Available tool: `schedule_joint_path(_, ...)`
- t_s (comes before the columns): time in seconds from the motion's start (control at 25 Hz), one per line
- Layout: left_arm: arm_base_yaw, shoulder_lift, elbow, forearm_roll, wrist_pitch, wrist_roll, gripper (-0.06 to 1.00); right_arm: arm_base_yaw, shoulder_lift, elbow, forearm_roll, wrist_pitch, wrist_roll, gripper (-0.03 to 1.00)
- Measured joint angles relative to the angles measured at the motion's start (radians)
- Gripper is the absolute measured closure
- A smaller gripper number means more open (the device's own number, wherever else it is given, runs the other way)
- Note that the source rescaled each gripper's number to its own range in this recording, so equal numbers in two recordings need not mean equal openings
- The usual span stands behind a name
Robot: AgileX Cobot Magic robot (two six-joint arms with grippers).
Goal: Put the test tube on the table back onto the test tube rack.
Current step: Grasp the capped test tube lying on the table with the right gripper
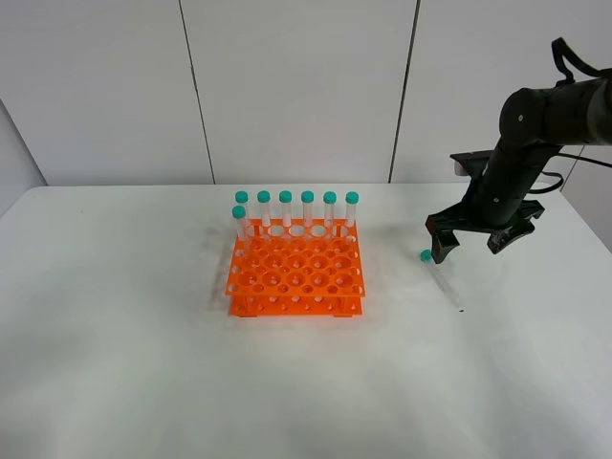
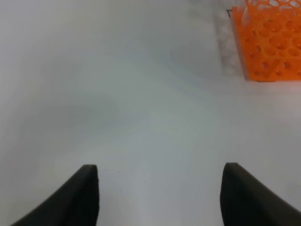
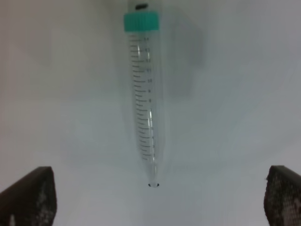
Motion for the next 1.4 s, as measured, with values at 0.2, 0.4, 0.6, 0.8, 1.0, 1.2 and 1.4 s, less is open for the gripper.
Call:
schedule_joint_path(0.2,0.000,0.000,0.000,0.000,0.000,0.000,0.14,0.000,0.066,-0.001,-0.006,-0.029,0.001,-0.03)
schedule_joint_path(0.4,0.000,0.000,0.000,0.000,0.000,0.000,0.14,0.000,0.110,-0.001,-0.006,-0.042,0.001,-0.03)
schedule_joint_path(0.6,0.000,0.000,0.000,0.000,0.000,0.000,0.14,0.000,0.137,-0.001,-0.006,-0.056,0.001,-0.03)
schedule_joint_path(0.8,0.000,0.000,0.000,0.000,0.000,0.000,0.14,0.000,0.173,-0.001,-0.006,-0.055,0.001,-0.03)
schedule_joint_path(1.0,0.000,0.000,0.000,0.000,0.000,0.000,0.14,0.000,0.181,-0.001,-0.005,-0.055,0.001,0.07)
schedule_joint_path(1.2,0.000,0.000,0.000,0.000,0.000,0.000,0.14,0.000,0.181,-0.001,-0.005,-0.060,0.001,0.25)
schedule_joint_path(1.4,0.000,0.000,0.000,0.000,0.000,0.000,0.14,0.000,0.181,-0.001,-0.003,-0.061,0.001,0.39)
